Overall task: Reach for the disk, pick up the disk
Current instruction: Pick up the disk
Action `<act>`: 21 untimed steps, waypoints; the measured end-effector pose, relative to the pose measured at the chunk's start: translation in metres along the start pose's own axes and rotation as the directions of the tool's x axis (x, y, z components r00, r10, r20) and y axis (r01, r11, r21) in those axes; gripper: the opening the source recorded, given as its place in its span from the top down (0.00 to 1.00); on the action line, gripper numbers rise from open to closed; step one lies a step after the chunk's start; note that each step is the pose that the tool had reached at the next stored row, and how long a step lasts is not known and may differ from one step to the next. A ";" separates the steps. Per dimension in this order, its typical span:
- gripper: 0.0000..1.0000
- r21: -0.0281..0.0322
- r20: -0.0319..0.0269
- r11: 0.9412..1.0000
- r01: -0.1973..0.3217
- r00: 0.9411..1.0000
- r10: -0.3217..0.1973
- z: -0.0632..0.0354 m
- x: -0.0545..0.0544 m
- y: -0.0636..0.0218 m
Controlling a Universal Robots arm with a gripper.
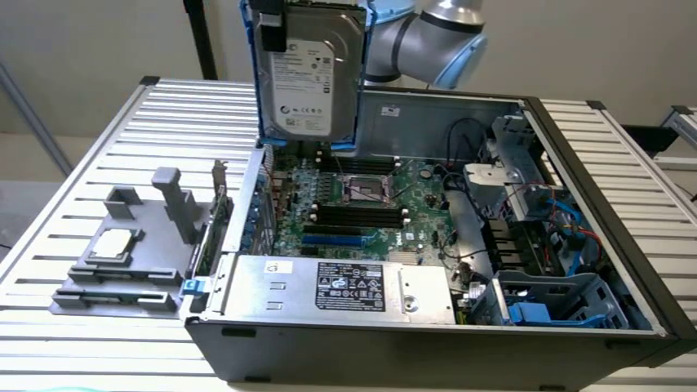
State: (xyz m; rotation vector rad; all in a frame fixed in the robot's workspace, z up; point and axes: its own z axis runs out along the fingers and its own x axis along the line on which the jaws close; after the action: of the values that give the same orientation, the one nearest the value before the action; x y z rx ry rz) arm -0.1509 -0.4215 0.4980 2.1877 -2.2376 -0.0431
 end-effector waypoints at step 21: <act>0.67 0.000 0.000 1.000 0.000 1.000 0.000 0.0036 0.007 -0.0955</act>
State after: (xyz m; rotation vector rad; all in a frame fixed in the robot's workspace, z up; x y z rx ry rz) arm -0.0558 -0.4309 0.4917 2.1879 -2.2376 -0.0431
